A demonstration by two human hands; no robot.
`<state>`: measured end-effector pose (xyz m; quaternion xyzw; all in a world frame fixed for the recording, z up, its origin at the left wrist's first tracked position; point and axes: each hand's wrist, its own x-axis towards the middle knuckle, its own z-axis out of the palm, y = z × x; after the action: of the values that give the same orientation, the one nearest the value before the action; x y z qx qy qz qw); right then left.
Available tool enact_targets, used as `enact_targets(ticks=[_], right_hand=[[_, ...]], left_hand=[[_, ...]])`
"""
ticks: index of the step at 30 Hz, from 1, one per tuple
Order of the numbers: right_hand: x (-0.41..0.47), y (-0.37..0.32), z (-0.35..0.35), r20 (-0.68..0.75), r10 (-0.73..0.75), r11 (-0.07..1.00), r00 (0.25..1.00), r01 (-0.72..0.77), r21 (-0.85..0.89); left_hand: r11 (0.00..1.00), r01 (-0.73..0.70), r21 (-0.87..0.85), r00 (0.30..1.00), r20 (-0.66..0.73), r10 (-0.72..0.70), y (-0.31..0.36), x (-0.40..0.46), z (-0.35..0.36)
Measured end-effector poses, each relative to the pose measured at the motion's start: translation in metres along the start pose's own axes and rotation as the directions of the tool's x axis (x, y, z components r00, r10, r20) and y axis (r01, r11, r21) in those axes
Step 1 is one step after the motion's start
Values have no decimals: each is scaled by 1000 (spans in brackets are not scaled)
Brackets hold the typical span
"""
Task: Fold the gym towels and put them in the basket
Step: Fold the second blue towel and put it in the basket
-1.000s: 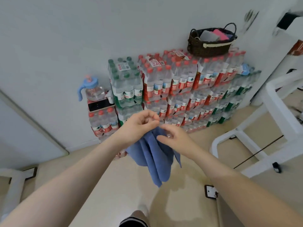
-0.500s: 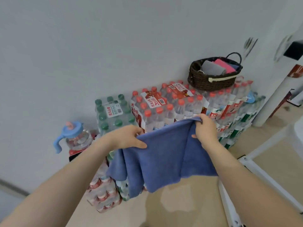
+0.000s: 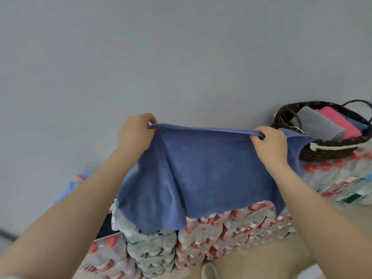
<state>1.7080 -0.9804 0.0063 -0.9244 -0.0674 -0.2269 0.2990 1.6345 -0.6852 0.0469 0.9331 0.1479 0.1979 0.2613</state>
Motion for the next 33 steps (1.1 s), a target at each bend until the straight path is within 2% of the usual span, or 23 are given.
enact_targets(ticks=[3, 5, 6, 7, 9, 11, 12, 14, 18, 21, 24, 27, 30, 31, 33], right_hand=[[50, 3, 26, 78, -118, 992, 990, 120, -29], [71, 10, 47, 255, -158, 985, 954, 170, -27], [77, 15, 56, 359, -149, 987, 921, 163, -6], [81, 23, 64, 432, -141, 988, 891, 154, 3], [83, 47, 74, 503, -124, 987, 855, 159, -27], [83, 78, 75, 557, -53, 985, 829, 135, -108], [84, 93, 73, 586, 6, 981, 810, 108, -159], [89, 116, 67, 624, 120, 972, 772, 35, -231], [103, 126, 71, 616, 171, 972, 769, -31, -232], [108, 124, 81, 569, 129, 949, 812, 64, -307], [115, 120, 85, 591, 36, 931, 806, 187, -313], [120, 114, 86, 557, 10, 801, 831, 327, -502], [119, 106, 85, 519, 41, 649, 854, 373, -664], [118, 99, 85, 517, 30, 631, 855, 385, -673], [117, 78, 85, 542, -62, 688, 838, 430, -585]], left_hand=[[987, 59, 149, 986, -164, -34, 1, 31, 17], [939, 15, 344, 965, -251, 77, -2, 42, 43], [914, -31, 405, 964, -228, 134, -1, 43, 59], [901, -100, 423, 967, -174, 189, -1, 43, 77], [904, -228, 361, 972, 135, 191, 8, 39, 113], [921, -340, 190, 870, 435, 231, 23, 30, 146], [912, -380, 155, 812, 528, 249, 31, 27, 161], [872, -450, 190, 728, 643, 236, 48, 25, 186], [848, -471, 242, 714, 669, 206, 69, 27, 214], [848, -468, 249, 697, 694, 181, 68, 26, 221], [859, -455, 235, 699, 692, 181, 66, 25, 222], [870, -448, 205, 698, 689, 197, 67, 29, 224], [900, -421, 111, 681, 694, 233, 74, 32, 225], [907, -410, 95, 694, 678, 243, 76, 33, 225], [926, -370, 81, 756, 605, 249, 73, 35, 222]])
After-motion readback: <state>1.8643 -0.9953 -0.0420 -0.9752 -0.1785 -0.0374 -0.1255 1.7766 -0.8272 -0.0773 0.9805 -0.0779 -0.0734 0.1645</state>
